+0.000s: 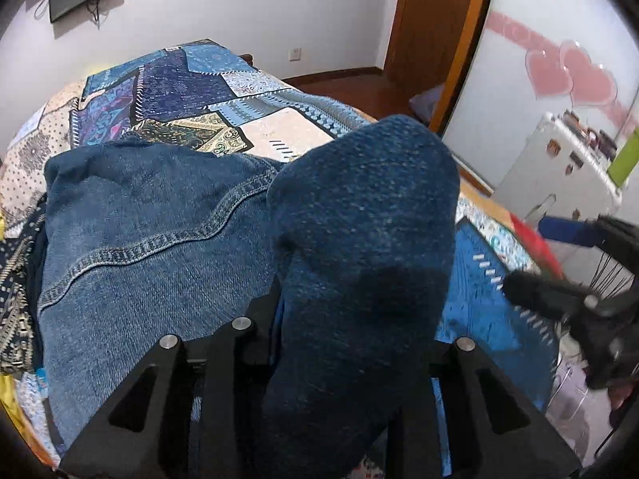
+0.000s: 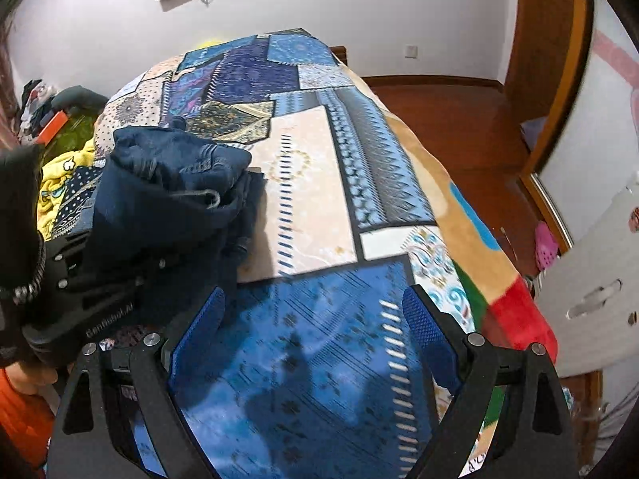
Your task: Fold large clothes
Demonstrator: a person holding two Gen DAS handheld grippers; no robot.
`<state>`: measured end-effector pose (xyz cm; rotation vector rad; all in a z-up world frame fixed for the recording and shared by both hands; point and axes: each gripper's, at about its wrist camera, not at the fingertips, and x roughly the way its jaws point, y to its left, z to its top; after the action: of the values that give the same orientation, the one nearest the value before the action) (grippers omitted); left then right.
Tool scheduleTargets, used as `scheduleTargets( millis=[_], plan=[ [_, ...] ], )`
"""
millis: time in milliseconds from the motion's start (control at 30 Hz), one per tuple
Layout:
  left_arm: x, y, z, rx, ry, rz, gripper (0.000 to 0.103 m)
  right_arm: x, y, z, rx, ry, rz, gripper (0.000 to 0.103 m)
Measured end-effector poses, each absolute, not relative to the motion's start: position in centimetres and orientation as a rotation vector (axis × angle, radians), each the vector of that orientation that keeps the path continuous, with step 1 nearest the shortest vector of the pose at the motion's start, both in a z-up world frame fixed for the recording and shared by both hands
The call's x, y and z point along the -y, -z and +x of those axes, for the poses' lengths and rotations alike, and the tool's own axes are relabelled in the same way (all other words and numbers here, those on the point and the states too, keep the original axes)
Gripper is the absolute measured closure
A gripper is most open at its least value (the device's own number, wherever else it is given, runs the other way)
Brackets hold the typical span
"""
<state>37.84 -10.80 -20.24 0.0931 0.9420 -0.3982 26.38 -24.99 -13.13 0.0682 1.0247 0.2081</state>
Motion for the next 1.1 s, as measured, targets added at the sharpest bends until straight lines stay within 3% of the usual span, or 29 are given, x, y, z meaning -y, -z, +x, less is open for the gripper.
scheduleTargets(
  millis=[233, 467, 667, 1100],
  plan=[
    [10.2, 18.3, 35.3, -0.981, 0.469, 0.055, 0.047, 25.9, 11.8, 25.9, -0.991, -0.195, 0.063, 0.014],
    [7.6, 14.4, 32.0, -0.897, 0.425, 0.096, 0.045, 23.8, 9.3, 25.9, -0.914, -0.253, 0.026, 0.014],
    [1.7, 12.3, 31.5, -0.791, 0.242, 0.097, 0.029, 19.8, 8.6, 27.1, -0.872, -0.357, 0.006, 0.014],
    [-3.1, 18.9, 32.1, -0.907, 0.119, 0.037, 0.020, 15.5, 16.3, 30.6, -1.112, -0.454, 0.014, 0.014]
  ],
)
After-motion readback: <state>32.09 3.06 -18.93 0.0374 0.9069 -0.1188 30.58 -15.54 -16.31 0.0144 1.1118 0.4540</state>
